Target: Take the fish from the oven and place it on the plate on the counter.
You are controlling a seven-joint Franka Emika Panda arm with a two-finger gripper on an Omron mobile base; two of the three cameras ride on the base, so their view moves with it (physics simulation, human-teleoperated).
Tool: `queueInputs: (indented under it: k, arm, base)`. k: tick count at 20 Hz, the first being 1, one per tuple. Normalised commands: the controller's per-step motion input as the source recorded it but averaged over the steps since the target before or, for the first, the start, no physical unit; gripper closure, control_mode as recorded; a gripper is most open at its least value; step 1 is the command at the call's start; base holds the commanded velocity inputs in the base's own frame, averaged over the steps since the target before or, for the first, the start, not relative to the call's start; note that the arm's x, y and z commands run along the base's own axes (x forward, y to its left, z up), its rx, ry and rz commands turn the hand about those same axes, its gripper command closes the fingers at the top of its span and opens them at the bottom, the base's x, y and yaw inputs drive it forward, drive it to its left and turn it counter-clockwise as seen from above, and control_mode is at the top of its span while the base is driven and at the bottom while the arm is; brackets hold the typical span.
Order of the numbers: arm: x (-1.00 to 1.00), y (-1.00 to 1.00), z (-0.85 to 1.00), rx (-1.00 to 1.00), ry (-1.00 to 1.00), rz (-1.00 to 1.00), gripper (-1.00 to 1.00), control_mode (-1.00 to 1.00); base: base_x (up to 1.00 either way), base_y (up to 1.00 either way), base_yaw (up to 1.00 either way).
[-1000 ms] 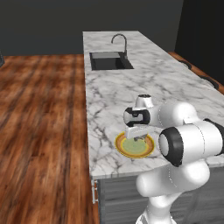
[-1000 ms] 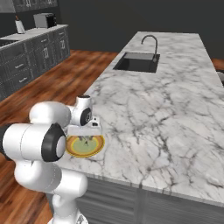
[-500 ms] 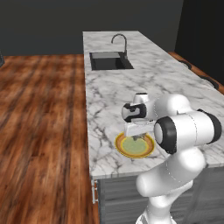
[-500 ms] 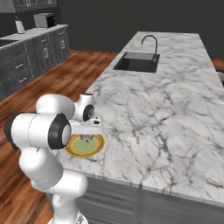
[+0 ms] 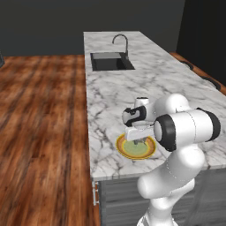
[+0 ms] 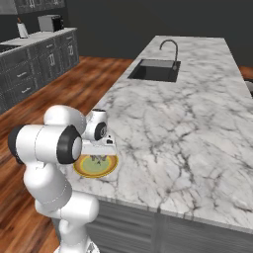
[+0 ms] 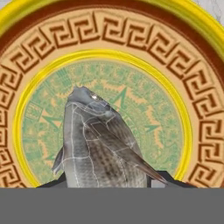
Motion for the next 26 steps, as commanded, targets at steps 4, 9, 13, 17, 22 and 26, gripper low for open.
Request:
queueInputs:
  k: [4,9,13,17,22,26]
  arm:
    - [0.00,0.00,0.00,0.00,0.00,0.00,1.00,-1.00]
    - [0.06,0.04,0.00,0.00,0.00,0.00,1.00,-1.00]
    - [0.06,0.06,0.00,0.00,0.00,0.00,-1.00,-1.00]
    - [0.02,0.04,0.00,0.00,0.00,0.00,-1.00,-1.00]
    - [0.00,0.00,0.00,0.00,-0.03,0.00,-1.00,-1.00]
    - [0.00,0.00,0.00,0.00,-0.01,0.00,-1.00,-1.00]
  base:
    - [0.00,0.00,0.00]
    - [0.00,0.00,0.00]
    - [0.00,0.00,0.00]
    - [0.00,0.00,0.00]
    - [0.00,0.00,0.00]
    - [0.00,0.00,0.00]
